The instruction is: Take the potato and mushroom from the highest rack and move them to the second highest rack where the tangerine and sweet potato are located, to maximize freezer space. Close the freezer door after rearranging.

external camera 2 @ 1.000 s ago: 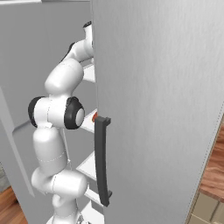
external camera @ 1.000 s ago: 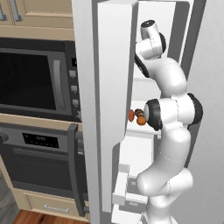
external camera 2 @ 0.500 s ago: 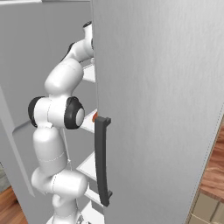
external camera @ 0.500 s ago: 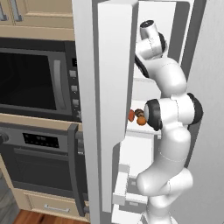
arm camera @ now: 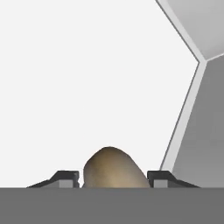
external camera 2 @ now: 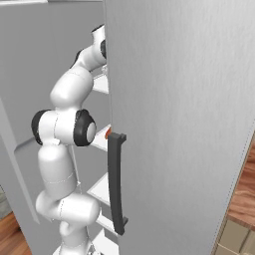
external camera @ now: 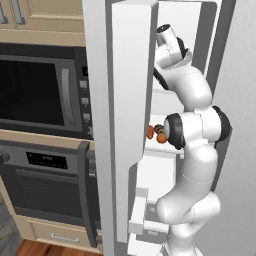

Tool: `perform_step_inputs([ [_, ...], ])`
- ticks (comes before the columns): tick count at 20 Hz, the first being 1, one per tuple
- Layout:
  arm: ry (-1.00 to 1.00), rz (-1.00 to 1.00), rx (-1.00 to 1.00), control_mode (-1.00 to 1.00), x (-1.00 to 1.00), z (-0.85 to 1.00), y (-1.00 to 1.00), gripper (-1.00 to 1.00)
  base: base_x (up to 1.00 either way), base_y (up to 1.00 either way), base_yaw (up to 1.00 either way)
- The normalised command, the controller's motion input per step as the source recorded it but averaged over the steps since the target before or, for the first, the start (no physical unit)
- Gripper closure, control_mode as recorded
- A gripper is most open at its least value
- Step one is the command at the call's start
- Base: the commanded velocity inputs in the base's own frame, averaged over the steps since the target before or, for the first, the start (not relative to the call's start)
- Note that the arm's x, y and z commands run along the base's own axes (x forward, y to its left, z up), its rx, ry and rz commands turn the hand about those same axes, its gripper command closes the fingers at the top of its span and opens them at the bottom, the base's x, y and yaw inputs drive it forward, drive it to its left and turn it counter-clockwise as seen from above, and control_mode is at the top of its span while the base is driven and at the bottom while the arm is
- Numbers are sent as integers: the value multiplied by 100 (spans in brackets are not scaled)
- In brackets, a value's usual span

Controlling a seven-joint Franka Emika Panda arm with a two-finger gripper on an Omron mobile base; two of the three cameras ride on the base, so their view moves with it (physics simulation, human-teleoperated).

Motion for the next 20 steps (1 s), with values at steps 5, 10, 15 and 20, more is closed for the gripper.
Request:
perform_step_inputs([
  [5,-1,-3,2,-100,-27,-2,-2,100,0,0,0],
  [10,0,0,1,-100,-34,-1,0,100,0,0,0],
  [15,-18,10,0,-100,-40,-11,9,100,0,0,0],
  [20,-14,17,0,-100,-57,-20,18,100,0,0,0],
])
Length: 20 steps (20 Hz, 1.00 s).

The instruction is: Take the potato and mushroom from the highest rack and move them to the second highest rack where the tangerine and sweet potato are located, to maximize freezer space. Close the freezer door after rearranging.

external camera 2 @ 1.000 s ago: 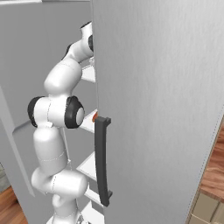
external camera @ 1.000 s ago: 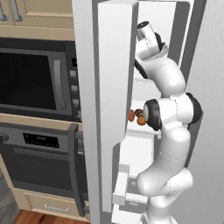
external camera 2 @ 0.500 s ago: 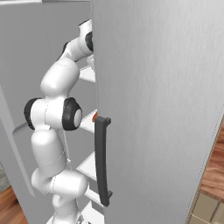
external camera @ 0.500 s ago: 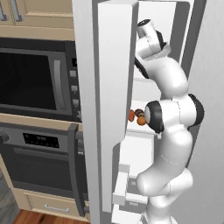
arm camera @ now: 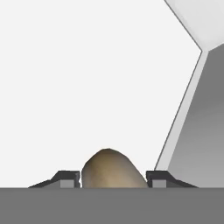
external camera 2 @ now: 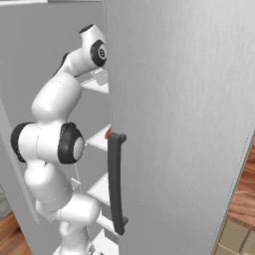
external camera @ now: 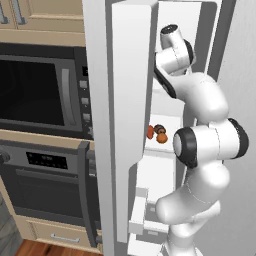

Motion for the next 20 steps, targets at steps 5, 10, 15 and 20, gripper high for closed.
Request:
perform_step_inputs([
  [5,-10,22,1,-100,-66,-19,18,100,0,0,0],
  [10,0,16,0,-100,-76,-10,25,100,0,0,0],
  [15,0,15,0,-100,-77,-15,26,100,0,0,0],
  [20,0,18,0,-100,-72,-26,17,100,0,0,0],
])
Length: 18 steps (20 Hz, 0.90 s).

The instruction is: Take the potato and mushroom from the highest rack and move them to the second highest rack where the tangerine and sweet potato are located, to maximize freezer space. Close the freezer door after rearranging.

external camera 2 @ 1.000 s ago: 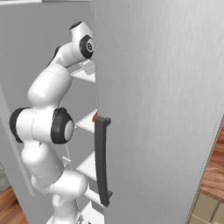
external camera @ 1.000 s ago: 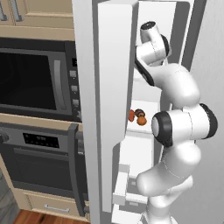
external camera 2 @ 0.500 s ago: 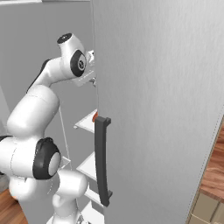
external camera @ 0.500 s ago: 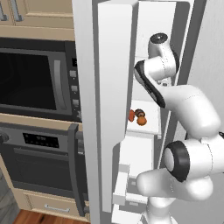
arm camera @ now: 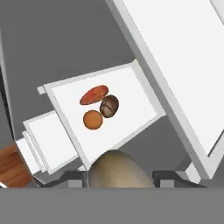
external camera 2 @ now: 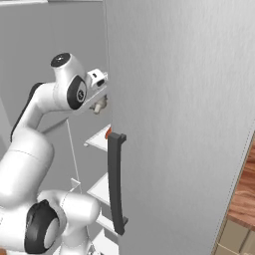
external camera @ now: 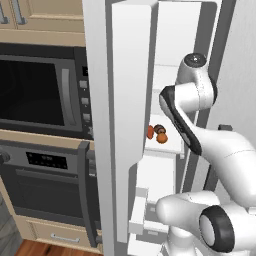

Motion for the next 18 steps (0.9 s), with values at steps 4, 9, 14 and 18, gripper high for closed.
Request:
perform_step_inputs([
  [4,0,20,-9,-100,-44,-45,19,100,0,0,0],
  [9,0,19,-14,-100,-7,-57,17,100,0,0,0],
  [14,0,0,-7,-100,17,-47,2,100,0,0,0],
  [18,0,0,-1,-100,29,-38,0,100,0,0,0],
])
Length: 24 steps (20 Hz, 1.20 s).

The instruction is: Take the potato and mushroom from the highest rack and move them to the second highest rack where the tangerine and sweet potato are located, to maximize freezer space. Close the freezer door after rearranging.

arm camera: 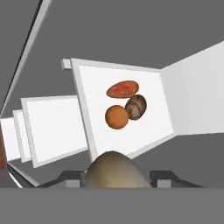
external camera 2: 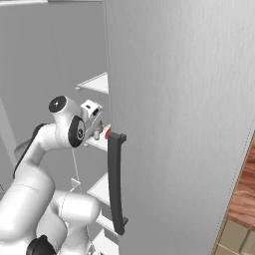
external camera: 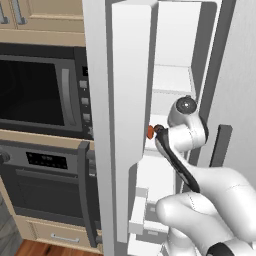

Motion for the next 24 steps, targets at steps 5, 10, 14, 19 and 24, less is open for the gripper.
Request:
perform_step_inputs([
  [5,0,0,0,-100,36,-27,0,100,0,0,0],
  [10,0,0,0,-100,48,-23,0,100,0,0,0],
  [14,0,0,0,-100,47,-23,0,100,0,0,0],
  [19,0,0,0,-100,44,-25,0,100,0,0,0],
  [24,0,0,0,-100,41,-17,0,100,0,0,0],
])
